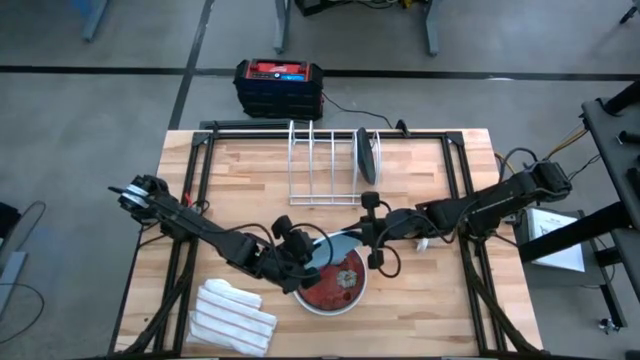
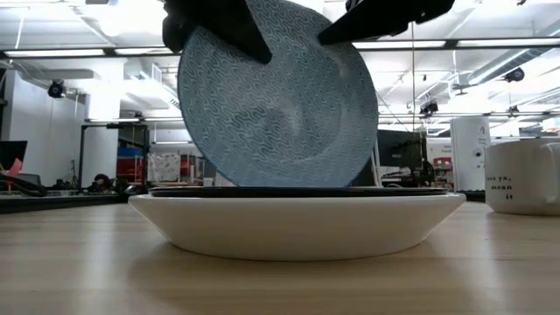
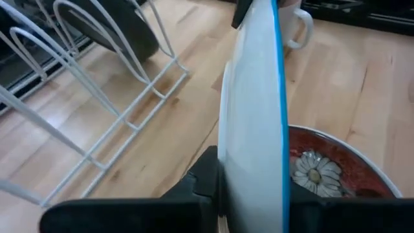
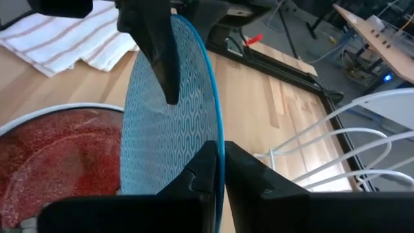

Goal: Sort dishes
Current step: Put the blue plate in the dish rack

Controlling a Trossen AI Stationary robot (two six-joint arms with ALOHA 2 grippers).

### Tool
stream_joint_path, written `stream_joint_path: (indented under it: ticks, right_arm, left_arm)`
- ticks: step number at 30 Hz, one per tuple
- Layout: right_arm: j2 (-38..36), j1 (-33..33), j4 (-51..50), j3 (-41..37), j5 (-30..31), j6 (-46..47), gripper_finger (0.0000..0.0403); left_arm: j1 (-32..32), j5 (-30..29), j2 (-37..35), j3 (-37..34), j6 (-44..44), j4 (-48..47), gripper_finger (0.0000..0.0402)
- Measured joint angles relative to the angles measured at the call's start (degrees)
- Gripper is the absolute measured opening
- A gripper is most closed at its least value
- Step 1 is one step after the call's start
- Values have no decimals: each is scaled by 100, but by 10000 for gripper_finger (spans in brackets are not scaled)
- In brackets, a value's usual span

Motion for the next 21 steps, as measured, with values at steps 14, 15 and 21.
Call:
stream_joint_path:
  ticks: [14, 15, 21]
  right_arm:
    - [-455, -138, -934, 68, -679, 1425, 102]
    - [-434, -176, -1023, 103, -803, 1509, 109]
    - [-212, -266, -1562, 485, -953, 1472, 142]
  left_arm:
    - [-28, -13, 4, 71, 273, 121, 26]
    - [-28, -7, 4, 70, 320, 170, 26]
    - [-39, -153, 4, 249, 656, 344, 26]
